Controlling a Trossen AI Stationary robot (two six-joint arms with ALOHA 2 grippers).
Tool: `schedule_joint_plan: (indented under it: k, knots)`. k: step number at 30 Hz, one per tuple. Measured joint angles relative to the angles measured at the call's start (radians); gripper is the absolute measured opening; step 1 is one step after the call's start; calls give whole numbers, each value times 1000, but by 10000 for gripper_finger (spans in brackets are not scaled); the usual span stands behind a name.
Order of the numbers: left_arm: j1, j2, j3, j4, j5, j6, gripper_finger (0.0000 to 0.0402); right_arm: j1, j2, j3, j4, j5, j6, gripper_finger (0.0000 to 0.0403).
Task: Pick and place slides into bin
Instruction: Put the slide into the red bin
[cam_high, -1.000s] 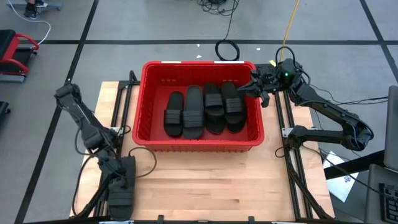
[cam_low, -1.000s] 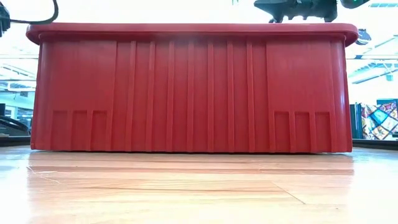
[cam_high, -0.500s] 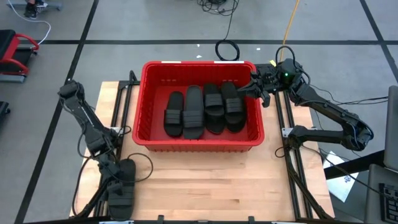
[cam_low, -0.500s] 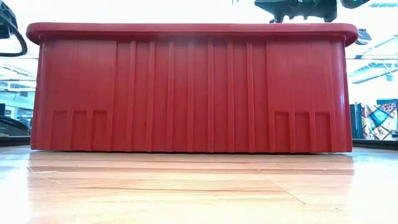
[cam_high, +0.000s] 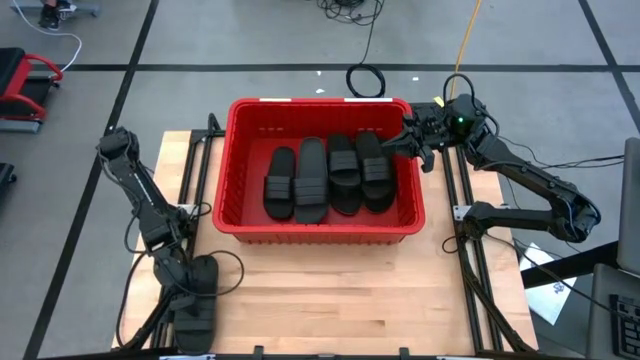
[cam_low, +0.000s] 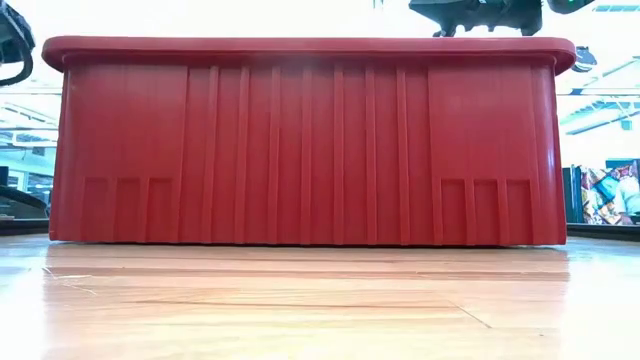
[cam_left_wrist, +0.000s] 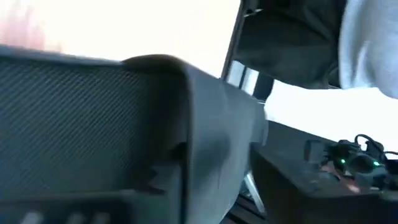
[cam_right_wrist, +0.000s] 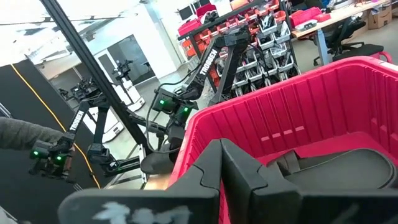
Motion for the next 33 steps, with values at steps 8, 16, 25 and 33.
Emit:
schedule_joint_plan:
  k: [8, 16, 25, 33]
  knots:
    - [14, 1, 53, 187, -107, 95, 12, 0, 0, 0, 0, 1, -8, 0]
    - [82, 7, 273, 144, -219, 207, 3, 0, 0, 0, 0, 1, -32, 0]
    - [226, 168, 618, -93, -245, 555, 2, 0, 0, 0, 1, 1, -74, 0]
    - [477, 255, 926, -513, -264, 946, 1, 0, 0, 0, 1, 1, -85, 0]
